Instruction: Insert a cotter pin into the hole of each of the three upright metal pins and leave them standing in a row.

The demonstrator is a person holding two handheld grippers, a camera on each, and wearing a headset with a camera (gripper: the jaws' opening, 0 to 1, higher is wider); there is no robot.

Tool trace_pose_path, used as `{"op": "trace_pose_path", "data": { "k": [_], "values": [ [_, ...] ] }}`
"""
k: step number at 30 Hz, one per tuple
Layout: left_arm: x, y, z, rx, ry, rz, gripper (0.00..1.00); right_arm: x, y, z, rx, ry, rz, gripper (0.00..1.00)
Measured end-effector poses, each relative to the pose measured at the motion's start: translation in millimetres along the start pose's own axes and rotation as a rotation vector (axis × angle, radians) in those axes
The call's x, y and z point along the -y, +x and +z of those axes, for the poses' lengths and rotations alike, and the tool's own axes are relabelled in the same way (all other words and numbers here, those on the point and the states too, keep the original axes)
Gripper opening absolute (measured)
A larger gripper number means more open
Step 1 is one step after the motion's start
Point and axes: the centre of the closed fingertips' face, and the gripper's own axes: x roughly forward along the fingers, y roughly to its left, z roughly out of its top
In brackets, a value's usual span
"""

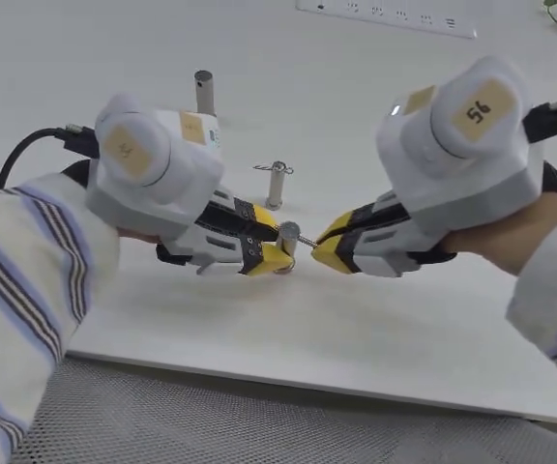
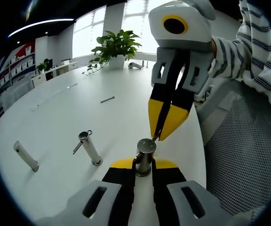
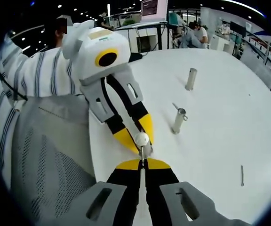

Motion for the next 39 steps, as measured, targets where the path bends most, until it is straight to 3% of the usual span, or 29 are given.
{"op": "trace_pose_path", "data": {
  "k": [15, 23, 39],
  "values": [
    [2.4, 2.5, 1.1, 0.002, -0.005, -0.005, 0.12, -2.2, 3.2, 4.7, 0.018, -0.003, -0.001, 0.04],
    [2.0, 3.1, 1.3, 0.004, -0.013, -0.004, 0.12, -2.2, 3.7, 6.0, 0.057, -0.092, -0.005, 0.06],
    [1.9, 2.3, 0.8, 0.006, -0.023, -0.002, 0.12, -0.3, 1.2, 2.4, 0.071, -0.017, 0.004, 0.05]
  ]
}}
